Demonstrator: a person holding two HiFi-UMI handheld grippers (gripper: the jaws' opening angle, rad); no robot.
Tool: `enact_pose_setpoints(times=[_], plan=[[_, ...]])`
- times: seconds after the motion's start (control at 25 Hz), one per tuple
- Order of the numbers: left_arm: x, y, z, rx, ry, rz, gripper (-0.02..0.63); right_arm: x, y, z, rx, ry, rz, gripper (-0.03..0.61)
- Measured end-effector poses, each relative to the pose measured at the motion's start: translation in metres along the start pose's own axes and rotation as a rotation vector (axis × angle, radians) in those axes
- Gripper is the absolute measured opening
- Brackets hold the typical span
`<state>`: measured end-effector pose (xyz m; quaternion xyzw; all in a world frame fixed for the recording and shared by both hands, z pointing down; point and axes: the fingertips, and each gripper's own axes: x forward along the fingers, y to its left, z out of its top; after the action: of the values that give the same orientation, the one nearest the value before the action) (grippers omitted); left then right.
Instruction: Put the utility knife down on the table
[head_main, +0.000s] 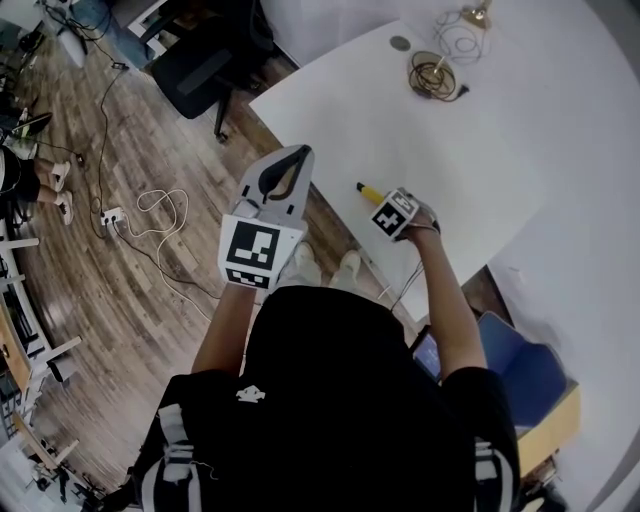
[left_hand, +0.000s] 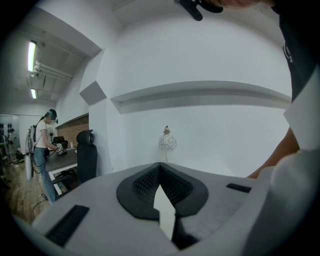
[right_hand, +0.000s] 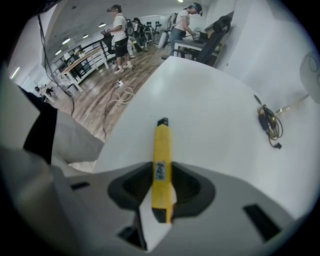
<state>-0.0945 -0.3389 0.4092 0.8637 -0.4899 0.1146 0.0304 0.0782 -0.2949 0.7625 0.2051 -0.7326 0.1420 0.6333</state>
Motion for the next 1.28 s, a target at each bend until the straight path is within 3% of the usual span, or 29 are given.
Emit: enact_pose_setpoints(times=[0.76, 1.28], plan=[[0.003, 0.001, 0.007, 0.010, -0.012, -0.005, 0.015, 0.001, -0.004, 0.004, 0.068, 0.001, 0.033, 0.155], [0.000, -0.003, 0.021, 0.030, -0.052, -0.029, 0.015, -0.045, -0.014, 0.030, 0.163, -0.164, -0.001, 0.155]])
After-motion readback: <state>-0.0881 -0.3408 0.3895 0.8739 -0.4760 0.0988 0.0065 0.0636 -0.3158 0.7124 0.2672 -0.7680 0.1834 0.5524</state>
